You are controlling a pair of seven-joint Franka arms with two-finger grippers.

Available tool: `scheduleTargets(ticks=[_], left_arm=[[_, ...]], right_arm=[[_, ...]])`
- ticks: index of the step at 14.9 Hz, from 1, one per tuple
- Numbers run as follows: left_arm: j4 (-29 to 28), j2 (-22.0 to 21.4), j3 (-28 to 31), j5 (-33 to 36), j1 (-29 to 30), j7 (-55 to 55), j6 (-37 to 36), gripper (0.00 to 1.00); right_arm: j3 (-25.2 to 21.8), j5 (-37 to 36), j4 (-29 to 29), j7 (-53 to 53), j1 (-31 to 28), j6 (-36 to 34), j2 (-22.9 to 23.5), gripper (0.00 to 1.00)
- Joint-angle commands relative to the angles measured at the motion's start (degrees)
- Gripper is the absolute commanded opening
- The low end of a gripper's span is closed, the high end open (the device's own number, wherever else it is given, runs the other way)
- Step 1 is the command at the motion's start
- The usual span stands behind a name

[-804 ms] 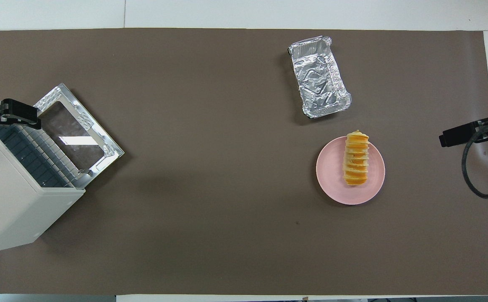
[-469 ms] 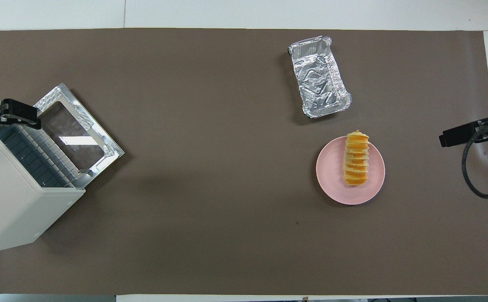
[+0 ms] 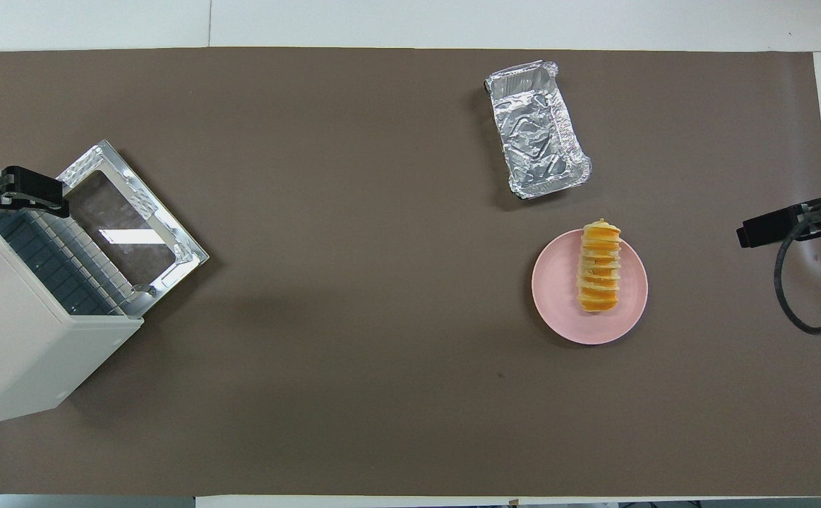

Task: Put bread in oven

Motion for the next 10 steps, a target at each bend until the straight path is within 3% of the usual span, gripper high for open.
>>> scheduleTargets(ticks=[1, 4, 10], left_arm=[[-0.51, -0.98, 0.15, -0.62, 0.11, -0.4, -0.61, 1.0], [-0.51, -0.98, 0.15, -0.62, 0.11, -0.4, -0.61, 1.0], [-0.51, -0.98, 0.15, -0.62, 0.11, -0.4, -0.61, 1.0]], right_arm=[[0.27, -0.33, -9.8, 3.14, 0.57, 7.49, -4.03, 1.0], [0.44, -0.24, -19.55, 8.25, 0.75, 16.98, -6.4, 1.0], [0.62, 0.02, -30.11, 11.24, 0.75, 32.8, -2.54, 1.0]])
